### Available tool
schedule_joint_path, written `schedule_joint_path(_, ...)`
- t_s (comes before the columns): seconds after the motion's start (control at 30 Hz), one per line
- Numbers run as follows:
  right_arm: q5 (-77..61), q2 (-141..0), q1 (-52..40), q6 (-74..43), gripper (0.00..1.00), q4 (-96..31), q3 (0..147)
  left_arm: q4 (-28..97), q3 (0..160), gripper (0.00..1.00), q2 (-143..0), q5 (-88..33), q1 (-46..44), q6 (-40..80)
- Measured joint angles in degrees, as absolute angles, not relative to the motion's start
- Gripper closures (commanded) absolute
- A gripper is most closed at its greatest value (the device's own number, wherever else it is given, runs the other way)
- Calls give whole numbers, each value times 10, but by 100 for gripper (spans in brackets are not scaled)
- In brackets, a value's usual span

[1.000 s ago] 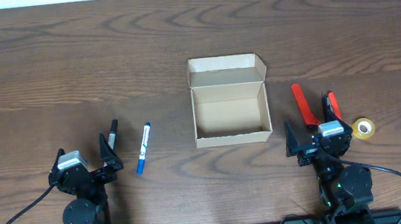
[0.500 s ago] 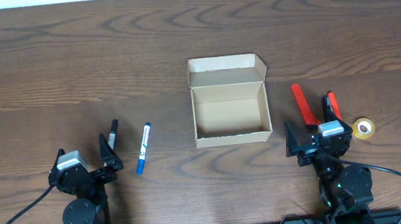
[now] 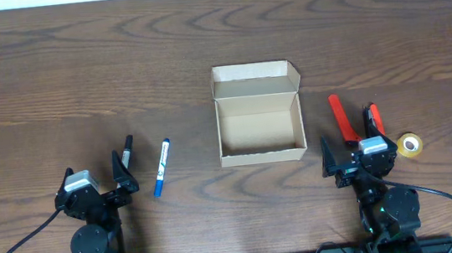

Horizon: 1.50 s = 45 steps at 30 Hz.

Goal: Pack container

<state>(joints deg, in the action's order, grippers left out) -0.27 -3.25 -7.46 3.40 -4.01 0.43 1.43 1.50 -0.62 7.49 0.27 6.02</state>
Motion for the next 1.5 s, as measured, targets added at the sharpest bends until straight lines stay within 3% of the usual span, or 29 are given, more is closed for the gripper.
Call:
schedule_joint_path(0.5, 3, -32, -75, 11, 1, -32, 4, 15, 15, 5, -6, 75, 3, 60)
schedule_joint_path(0.7, 18, -39, -74, -25, 1, -99, 35, 15, 15, 5, -6, 75, 3, 60)
schedule_joint_path(0.87, 32, -121, -48, -14, 1, -235, 189, 15, 15, 4, -6, 75, 3, 60)
schedule_joint_path(1.3, -54, -599, -9, 33, 1, -598, 664, 15, 15, 5, -6, 75, 3, 60)
schedule_joint_path(1.5, -54, -729, -9, 95, 1, -725, 854, 15, 15, 4, -6, 75, 3, 60)
